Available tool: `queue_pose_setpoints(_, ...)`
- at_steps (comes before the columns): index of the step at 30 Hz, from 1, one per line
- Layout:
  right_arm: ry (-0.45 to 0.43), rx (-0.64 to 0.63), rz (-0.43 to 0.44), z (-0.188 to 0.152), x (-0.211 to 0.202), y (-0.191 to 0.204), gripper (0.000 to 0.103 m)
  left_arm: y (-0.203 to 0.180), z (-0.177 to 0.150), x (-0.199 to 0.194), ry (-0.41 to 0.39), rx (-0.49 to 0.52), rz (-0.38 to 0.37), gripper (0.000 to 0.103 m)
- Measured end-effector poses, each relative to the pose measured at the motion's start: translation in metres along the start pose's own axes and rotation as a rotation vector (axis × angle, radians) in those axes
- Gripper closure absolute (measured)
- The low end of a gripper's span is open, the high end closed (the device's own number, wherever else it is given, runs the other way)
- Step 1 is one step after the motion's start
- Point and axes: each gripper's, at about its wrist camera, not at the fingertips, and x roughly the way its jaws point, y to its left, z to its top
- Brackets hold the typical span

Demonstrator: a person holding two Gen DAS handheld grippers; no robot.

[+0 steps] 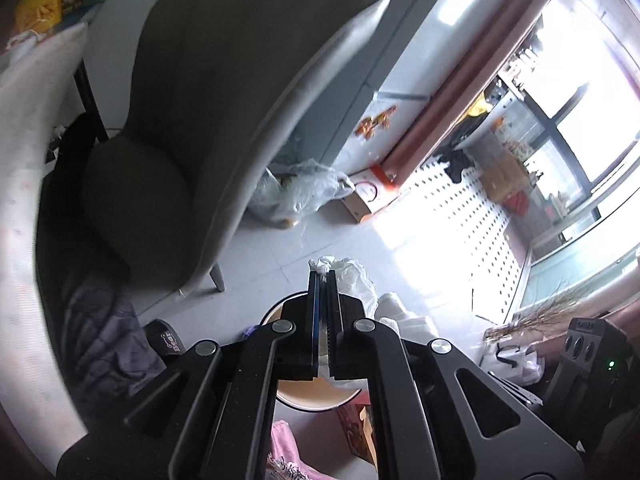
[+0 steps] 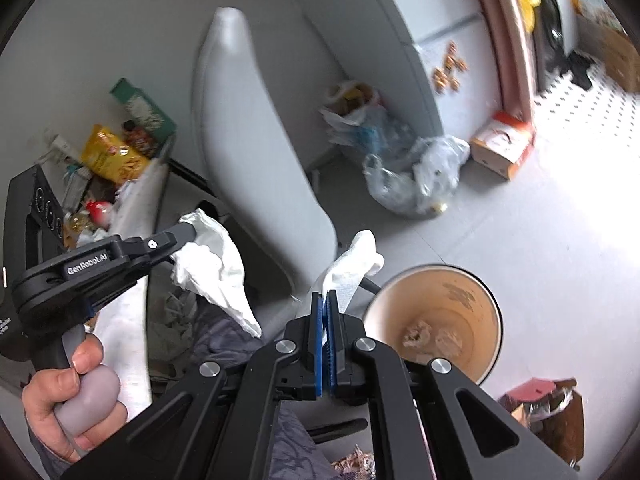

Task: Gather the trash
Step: 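Carry both held tissues over the tan trash bin, then open the right gripper to drop its tissue while the left gripper releases its tissue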

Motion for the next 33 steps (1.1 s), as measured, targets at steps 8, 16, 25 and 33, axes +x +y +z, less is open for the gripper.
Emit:
queue_pose_setpoints(8,0.077,0.144,-0.050,-0.019,0.043,-0.059,0.050,0.001,-0.011,0.034,0.051,0.009,0.030,0.099)
queue_pose_setpoints(16,0.051,0.160,-0.141,-0.029,0.032,-0.080,0.037,-0.011,-0.024,0.059,0.107,0.022,0.018,0.099)
queue_pose_setpoints(25,-0.060,0.216,-0.183,-0.010,-0.009,-0.100,0.031,-0.030,-0.037,0.076,0.167,0.019,-0.084,0.019)
queue_pose_setpoints(33,-0.100,0.155,-0.142,-0.007,-0.023,-0.062,0.016,-0.017,-0.023,0.030,0.071,-0.011,-0.045,0.009)
